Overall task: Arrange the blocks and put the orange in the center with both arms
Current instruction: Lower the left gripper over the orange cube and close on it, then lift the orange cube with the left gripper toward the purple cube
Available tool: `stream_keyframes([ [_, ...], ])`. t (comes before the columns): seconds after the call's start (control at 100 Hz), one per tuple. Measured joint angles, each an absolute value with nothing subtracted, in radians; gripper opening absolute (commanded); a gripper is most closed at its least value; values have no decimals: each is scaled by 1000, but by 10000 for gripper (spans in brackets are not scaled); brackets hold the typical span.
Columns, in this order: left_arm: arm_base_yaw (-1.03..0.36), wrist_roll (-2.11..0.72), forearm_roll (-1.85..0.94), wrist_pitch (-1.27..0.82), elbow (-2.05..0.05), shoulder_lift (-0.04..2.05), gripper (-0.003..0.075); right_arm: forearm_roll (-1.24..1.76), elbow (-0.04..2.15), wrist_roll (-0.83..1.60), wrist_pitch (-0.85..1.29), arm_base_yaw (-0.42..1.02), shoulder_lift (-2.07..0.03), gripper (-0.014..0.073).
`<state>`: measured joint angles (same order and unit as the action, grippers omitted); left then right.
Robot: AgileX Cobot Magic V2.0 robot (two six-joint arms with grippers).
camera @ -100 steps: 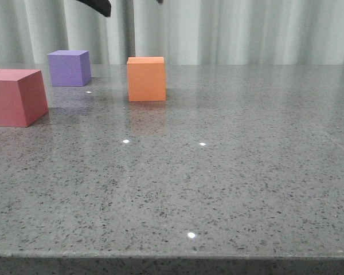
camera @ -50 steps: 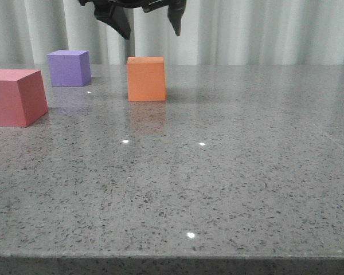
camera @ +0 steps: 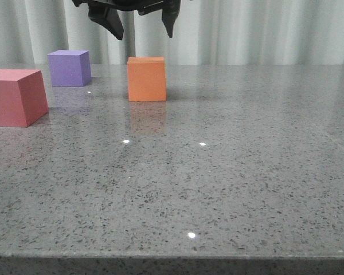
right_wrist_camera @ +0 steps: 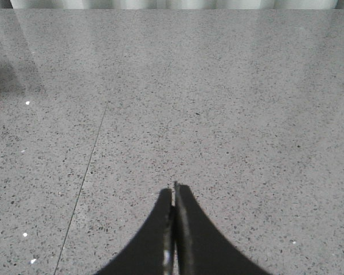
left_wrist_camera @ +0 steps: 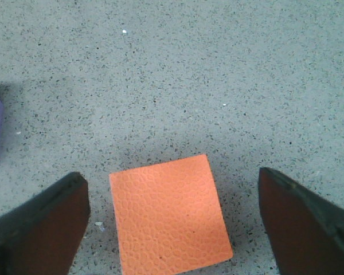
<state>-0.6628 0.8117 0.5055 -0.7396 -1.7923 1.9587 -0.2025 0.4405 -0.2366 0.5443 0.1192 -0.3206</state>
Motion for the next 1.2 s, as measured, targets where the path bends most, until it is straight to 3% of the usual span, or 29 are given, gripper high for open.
stream_keyframes([
  [0.58,-663,819,506,-757,-1796,2069,559,-202,441,-237,544,119,-321,-110],
  [0.65,-663,819,506,-761,-1796,2071,512,-202,441,-237,544,119,-321,-110],
  [0.81,-663,819,506,-772,-1798,2071,298,-202,441,-237,544,119,-321,-110],
  [0.88,-663,819,506,-775,-1798,2071,246,-202,441,-237,544,119,-321,-110],
  [1.2,-663,787,513,-831,-1800,2021,237,-202,441,-237,544,119,-321,-110],
])
